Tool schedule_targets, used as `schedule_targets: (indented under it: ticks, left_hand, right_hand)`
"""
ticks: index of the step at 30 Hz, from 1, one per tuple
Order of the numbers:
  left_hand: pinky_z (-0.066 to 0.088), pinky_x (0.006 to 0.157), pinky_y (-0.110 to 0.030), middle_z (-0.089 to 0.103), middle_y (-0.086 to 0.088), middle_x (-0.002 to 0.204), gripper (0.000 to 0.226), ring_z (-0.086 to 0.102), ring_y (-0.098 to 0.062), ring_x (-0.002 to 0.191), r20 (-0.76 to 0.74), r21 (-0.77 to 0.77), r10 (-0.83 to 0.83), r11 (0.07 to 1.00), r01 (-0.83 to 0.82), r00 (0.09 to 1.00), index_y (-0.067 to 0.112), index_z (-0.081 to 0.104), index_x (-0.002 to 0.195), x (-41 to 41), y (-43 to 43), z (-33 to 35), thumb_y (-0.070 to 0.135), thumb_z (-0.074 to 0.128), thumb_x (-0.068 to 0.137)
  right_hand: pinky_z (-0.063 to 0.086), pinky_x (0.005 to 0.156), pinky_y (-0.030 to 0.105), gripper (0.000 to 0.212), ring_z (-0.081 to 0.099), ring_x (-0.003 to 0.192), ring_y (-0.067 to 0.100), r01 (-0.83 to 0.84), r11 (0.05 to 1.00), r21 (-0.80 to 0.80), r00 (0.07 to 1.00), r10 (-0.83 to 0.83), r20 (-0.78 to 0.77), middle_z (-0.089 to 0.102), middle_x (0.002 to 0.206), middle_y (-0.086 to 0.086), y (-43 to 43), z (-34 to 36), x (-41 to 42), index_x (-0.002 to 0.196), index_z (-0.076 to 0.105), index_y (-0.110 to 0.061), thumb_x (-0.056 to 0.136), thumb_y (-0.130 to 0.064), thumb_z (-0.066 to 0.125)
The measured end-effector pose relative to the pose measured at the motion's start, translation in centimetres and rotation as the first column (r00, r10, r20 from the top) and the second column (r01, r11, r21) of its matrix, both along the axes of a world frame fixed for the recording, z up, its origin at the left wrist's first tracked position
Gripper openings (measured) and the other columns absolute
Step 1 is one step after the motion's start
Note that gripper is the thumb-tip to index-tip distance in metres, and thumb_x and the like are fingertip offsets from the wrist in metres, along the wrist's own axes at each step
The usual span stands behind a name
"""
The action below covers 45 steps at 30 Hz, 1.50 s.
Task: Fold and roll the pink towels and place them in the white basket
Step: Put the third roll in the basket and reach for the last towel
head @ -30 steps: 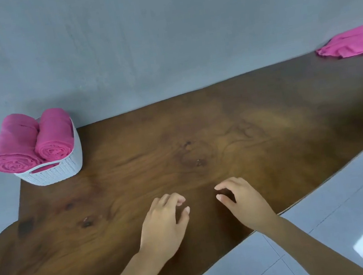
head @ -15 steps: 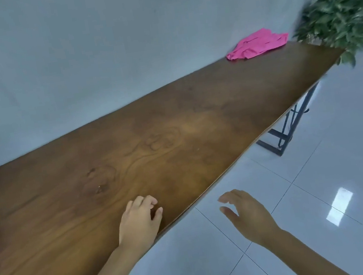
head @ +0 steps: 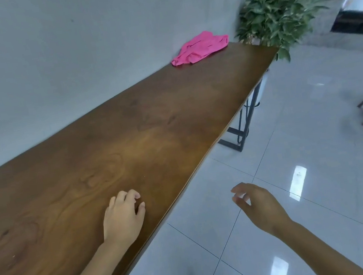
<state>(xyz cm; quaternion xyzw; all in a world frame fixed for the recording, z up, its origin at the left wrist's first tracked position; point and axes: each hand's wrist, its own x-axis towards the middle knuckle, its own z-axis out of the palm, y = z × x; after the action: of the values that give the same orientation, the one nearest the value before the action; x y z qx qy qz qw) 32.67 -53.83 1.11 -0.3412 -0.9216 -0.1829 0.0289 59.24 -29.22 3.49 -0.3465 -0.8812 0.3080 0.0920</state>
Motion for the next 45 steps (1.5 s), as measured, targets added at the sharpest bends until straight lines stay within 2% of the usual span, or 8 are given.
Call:
schedule_targets:
  ticks: [7,17,23,27,32,36,40,45]
  left_hand:
    - [0.048,0.072,-0.028,0.057,0.009,0.095,0.014,0.055,-0.012,0.085,-0.049,0.041,-0.037,0.998,0.039,0.998,0.027,0.062,0.104,-5.0,8.2,-0.9,0.031,0.068,0.093]
    - [0.051,0.075,-0.033,0.057,0.008,0.100,0.016,0.056,-0.016,0.089,-0.067,0.050,-0.077,0.995,0.081,0.995,0.026,0.064,0.104,-12.4,19.1,-1.6,0.032,0.070,0.090]
    - [0.050,0.081,-0.037,0.060,0.005,0.106,0.018,0.057,-0.020,0.096,-0.083,0.036,-0.073,0.996,0.076,0.994,0.024,0.067,0.104,-15.4,25.1,-0.9,0.031,0.072,0.088]
    - [0.045,0.094,-0.044,0.056,0.002,0.119,0.024,0.051,-0.026,0.112,-0.012,0.052,0.016,0.999,-0.015,1.000,0.023,0.065,0.111,-18.5,29.5,-1.2,0.033,0.069,0.090]
    - [0.034,0.110,-0.049,0.049,-0.003,0.142,0.039,0.040,-0.028,0.134,0.041,0.000,0.135,0.991,-0.135,0.990,0.023,0.058,0.132,-22.5,35.1,-1.0,0.040,0.057,0.097]
    - [0.023,0.119,-0.048,0.028,-0.011,0.163,0.057,0.021,-0.029,0.151,0.078,-0.081,0.260,0.964,-0.254,0.962,0.026,0.040,0.152,-25.1,38.3,-1.1,0.050,0.044,0.101]
    - [0.014,0.125,-0.045,0.016,-0.011,0.168,0.069,0.009,-0.027,0.156,0.081,-0.073,0.395,0.918,-0.390,0.915,0.028,0.020,0.161,-25.8,39.9,-1.5,0.060,0.030,0.101]
    - [0.009,0.126,-0.041,0.015,-0.007,0.168,0.069,0.007,-0.022,0.156,0.039,-0.117,0.446,0.891,-0.439,0.894,0.030,0.024,0.160,-25.3,40.7,-1.7,0.064,0.026,0.100]
  right_hand:
    - [0.046,0.071,0.009,0.012,0.062,0.088,-0.005,0.051,0.999,0.006,0.995,-0.051,0.088,0.064,0.097,-0.024,7.6,1.4,-4.2,0.111,0.062,-0.038,0.100,-0.036,0.059]
    - [0.044,0.074,0.009,0.013,0.062,0.092,0.002,0.130,0.991,-0.021,0.989,-0.128,0.074,0.068,0.101,-0.015,17.4,2.9,-12.3,0.111,0.065,-0.034,0.100,-0.032,0.059]
    - [0.044,0.076,0.008,0.016,0.061,0.094,0.001,0.113,0.993,-0.012,0.990,-0.112,0.087,0.066,0.105,-0.017,21.9,3.3,-15.0,0.115,0.064,-0.034,0.101,-0.034,0.057]
    - [0.045,0.080,0.008,0.017,0.062,0.096,0.000,0.076,0.997,-0.027,0.994,-0.074,0.077,0.067,0.108,-0.016,26.5,3.3,-17.3,0.115,0.064,-0.033,0.100,-0.038,0.057]
    - [0.046,0.081,0.009,0.019,0.062,0.100,0.001,-0.032,0.999,-0.044,0.997,0.035,0.069,0.067,0.109,-0.017,33.9,3.7,-21.2,0.119,0.063,-0.033,0.101,-0.038,0.056]
    - [0.048,0.081,0.009,0.022,0.062,0.099,-0.001,-0.146,0.989,-0.009,0.988,0.146,0.056,0.066,0.110,-0.019,40.2,4.0,-25.0,0.121,0.063,-0.032,0.102,-0.039,0.053]
    - [0.049,0.085,0.013,0.022,0.063,0.099,0.001,-0.239,0.971,0.024,0.969,0.236,0.076,0.066,0.110,-0.018,46.2,4.0,-29.2,0.121,0.062,-0.033,0.102,-0.041,0.053]
    - [0.048,0.081,0.014,0.020,0.062,0.096,0.002,-0.356,0.932,0.064,0.933,0.351,0.085,0.066,0.109,-0.014,51.9,2.7,-35.5,0.119,0.064,-0.027,0.101,-0.032,0.058]
